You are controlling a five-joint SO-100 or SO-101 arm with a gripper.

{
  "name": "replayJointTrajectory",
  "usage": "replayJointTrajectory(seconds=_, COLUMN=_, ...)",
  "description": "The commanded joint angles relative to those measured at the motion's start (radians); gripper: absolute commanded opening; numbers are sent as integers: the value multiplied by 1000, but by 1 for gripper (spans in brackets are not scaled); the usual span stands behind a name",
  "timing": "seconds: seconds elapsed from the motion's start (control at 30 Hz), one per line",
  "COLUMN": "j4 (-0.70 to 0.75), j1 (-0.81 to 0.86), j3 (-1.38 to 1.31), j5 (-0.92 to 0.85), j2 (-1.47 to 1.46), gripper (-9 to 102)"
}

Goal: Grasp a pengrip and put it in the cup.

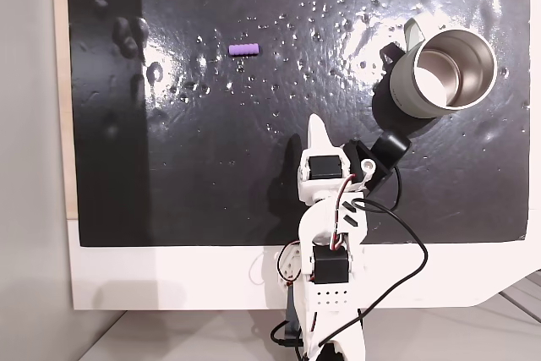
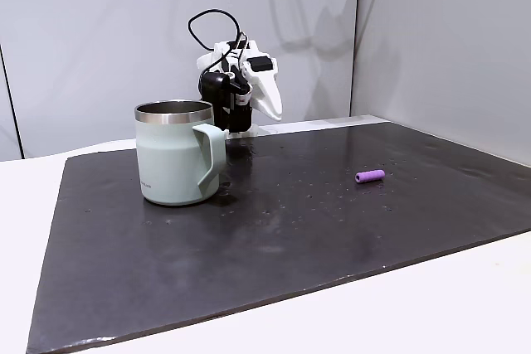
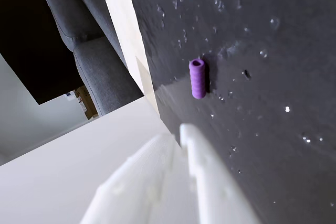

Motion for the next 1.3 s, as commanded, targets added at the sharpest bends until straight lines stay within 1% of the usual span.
replayJointTrajectory(seconds=0.0, j4=-3, j1=-11, j3=54, j5=-21, j2=12, gripper=0)
replayJointTrajectory(seconds=0.1, j4=11, j1=-2, j3=23, j5=-54, j2=12, gripper=0)
replayJointTrajectory(seconds=0.2, j4=89, j1=9, j3=-95, j5=-63, j2=12, gripper=0)
replayJointTrajectory(seconds=0.33, j4=169, j1=-14, j3=-264, j5=-121, j2=-15, gripper=0)
replayJointTrajectory(seconds=0.47, j4=209, j1=-18, j3=-486, j5=-129, j2=-202, gripper=0)
replayJointTrajectory(seconds=0.6, j4=282, j1=-41, j3=-762, j5=-123, j2=-468, gripper=5)
replayJointTrajectory(seconds=0.7, j4=356, j1=-69, j3=-980, j5=-66, j2=-666, gripper=8)
replayJointTrajectory(seconds=0.8, j4=411, j1=-87, j3=-1173, j5=-9, j2=-841, gripper=9)
replayJointTrajectory(seconds=1.0, j4=649, j1=-114, j3=-1589, j5=155, j2=-1218, gripper=14)
replayJointTrajectory(seconds=1.2, j4=822, j1=-172, j3=-1919, j5=314, j2=-1539, gripper=16)
replayJointTrajectory(seconds=1.27, j4=851, j1=-195, j3=-1999, j5=357, j2=-1624, gripper=17)
